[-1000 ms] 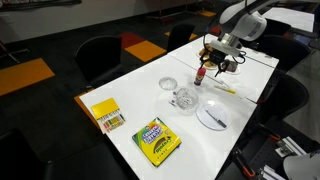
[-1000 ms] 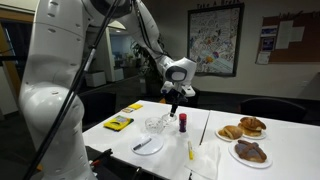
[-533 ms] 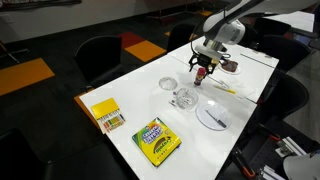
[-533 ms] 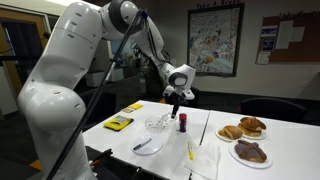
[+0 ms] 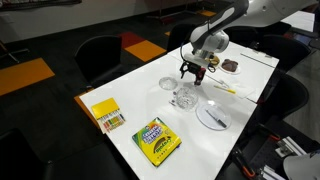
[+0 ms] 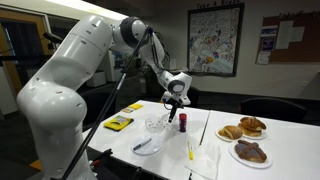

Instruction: Put the small object into the glass bowl

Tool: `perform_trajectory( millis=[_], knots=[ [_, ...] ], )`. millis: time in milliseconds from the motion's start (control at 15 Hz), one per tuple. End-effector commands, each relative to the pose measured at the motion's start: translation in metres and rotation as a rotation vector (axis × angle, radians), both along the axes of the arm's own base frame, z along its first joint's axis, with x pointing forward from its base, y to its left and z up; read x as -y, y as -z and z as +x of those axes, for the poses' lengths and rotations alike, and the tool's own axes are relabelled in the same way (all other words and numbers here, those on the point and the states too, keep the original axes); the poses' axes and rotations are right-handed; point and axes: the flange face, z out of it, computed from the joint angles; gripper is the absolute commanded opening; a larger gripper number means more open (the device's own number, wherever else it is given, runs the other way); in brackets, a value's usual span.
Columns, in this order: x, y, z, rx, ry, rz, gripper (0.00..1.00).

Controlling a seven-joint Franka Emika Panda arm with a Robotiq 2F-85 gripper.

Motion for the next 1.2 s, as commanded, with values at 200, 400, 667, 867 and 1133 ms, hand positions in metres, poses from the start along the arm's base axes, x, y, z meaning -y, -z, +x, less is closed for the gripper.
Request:
perform_trajectory(
  millis=[200, 400, 667, 867, 1133],
  knots=[
    [-0.021, 0.029, 0.008, -0.068, 0.018, -0.022, 1.00],
    [-0.029, 0.039, 0.004, -0.100, 0.041, -0.035, 1.00],
    [-0.033, 0.051, 0.002, -0.120, 0.067, -0.100, 1.00],
    [-0.034, 0.057, 0.002, -0.118, 0.089, -0.191, 1.00],
    [-0.043, 0.054, 0.008, -0.110, 0.092, -0.246, 0.58]
  ],
)
